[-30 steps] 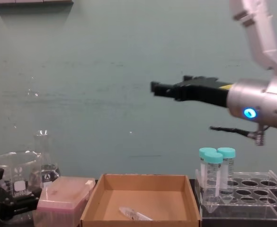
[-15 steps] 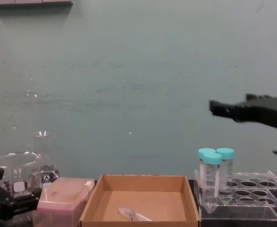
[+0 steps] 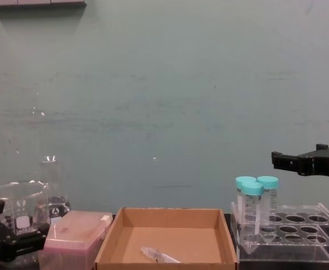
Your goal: Use the right hand to move the test tube from the test tube rack into the box.
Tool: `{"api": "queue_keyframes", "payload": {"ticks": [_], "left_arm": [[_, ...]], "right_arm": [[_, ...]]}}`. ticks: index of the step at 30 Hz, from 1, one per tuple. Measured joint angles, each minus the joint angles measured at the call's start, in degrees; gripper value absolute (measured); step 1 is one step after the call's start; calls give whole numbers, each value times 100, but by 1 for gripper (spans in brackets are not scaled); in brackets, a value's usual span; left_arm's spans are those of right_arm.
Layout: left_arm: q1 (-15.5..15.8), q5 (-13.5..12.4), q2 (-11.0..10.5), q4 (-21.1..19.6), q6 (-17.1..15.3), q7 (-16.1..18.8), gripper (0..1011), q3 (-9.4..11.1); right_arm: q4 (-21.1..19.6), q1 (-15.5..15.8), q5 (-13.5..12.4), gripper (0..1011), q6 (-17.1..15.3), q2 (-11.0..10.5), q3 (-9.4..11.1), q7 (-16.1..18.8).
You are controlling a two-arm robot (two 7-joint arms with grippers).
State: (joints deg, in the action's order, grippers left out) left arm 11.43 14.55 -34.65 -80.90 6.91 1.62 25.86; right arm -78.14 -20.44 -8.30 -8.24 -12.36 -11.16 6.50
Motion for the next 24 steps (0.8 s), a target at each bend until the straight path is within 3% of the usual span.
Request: {"api": "queue_keyframes", "payload": {"ticks": [24], "left_arm": [[0,0,0,0,0,0,1000,0]], "right_arm": [[-24,-6,-15,1000,29,-13,-20,11]]}}
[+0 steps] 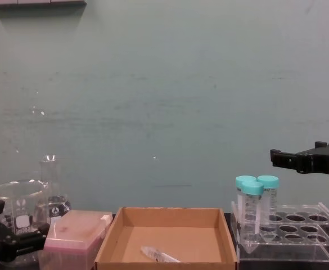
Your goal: Use the right hand to move the test tube from the test tube rack into the box.
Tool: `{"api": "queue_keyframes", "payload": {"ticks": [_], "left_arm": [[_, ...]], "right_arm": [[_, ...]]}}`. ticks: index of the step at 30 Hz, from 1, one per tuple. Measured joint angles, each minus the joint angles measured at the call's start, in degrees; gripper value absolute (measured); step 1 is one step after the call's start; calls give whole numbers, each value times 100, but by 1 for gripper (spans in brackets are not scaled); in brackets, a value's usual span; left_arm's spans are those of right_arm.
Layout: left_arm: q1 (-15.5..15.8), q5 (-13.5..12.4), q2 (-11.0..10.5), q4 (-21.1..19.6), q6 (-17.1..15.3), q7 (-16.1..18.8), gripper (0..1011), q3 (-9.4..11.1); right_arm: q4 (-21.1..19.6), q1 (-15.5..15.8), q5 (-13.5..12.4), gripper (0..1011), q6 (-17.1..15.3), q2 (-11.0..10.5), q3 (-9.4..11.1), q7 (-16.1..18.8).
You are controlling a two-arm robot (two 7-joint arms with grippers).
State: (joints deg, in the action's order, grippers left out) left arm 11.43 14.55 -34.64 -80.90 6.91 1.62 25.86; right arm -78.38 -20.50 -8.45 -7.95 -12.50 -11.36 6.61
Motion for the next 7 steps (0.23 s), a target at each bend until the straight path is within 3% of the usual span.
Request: {"api": "queue_keyframes", "payload": {"ticks": [7], "left_arm": [[0,0,0,0,0,0,1000,0]], "right_arm": [[-5,0,-3,1000,5,-2,-2,0]]}}
